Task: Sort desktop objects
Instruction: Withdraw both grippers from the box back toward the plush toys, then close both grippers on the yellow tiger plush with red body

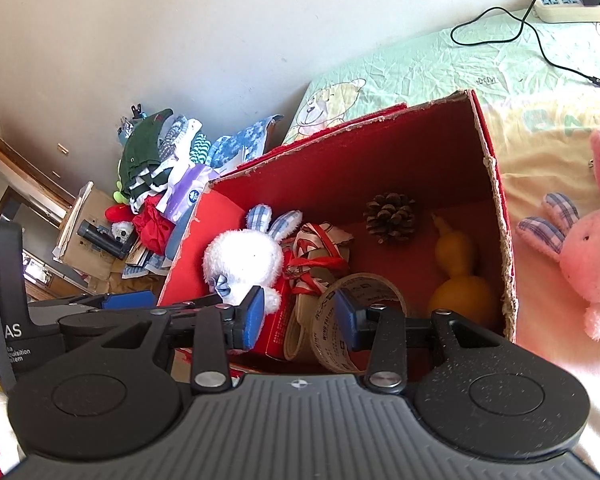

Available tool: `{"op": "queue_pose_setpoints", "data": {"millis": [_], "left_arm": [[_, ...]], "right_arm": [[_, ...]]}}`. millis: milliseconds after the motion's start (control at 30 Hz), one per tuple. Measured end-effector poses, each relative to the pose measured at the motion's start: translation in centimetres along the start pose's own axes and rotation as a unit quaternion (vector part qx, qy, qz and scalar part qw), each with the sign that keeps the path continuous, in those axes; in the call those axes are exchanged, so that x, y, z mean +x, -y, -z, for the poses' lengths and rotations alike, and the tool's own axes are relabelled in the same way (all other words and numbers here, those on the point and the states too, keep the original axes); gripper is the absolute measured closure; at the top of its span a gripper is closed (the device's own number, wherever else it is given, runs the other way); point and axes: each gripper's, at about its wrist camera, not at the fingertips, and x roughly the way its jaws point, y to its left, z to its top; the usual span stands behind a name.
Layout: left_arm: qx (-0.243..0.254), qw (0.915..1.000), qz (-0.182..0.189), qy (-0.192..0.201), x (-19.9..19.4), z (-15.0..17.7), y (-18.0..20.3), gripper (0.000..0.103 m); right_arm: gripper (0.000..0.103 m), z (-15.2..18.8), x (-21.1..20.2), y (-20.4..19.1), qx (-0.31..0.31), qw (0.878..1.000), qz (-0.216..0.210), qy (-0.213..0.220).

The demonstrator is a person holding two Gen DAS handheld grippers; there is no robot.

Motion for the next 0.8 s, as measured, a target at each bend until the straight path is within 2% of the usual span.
{"op": "queue_pose_setpoints", "data": {"millis": [133, 433, 633, 800], "left_arm": [[0.001, 0.9998, 0.011, 0.014, -1.0, -0.3, 0.0, 0.02], [0.01, 0.9953, 0.088, 0.04, -3.1, -0.7, 1.9, 0.019], [0.029, 0.9883, 0.137, 0.06, -4.9, -0.9, 5.7, 0.019], [0.047, 0.9796, 0.186, 0.061, -5.9, -1.2, 9.8, 0.019]], "right_arm": [[0.06, 0.0, -0.4, -0.1, -0.001, 1.0, -0.005, 0.008], [0.06, -0.1, -2.7, -0.3, -0.013, 0.999, -0.013, 0.034], [0.06, 0.0, -6.2, 1.4, -0.005, 0.998, -0.021, 0.06], [0.06, 0.1, -9.6, 3.4, -0.008, 0.996, -0.005, 0.085]]}}
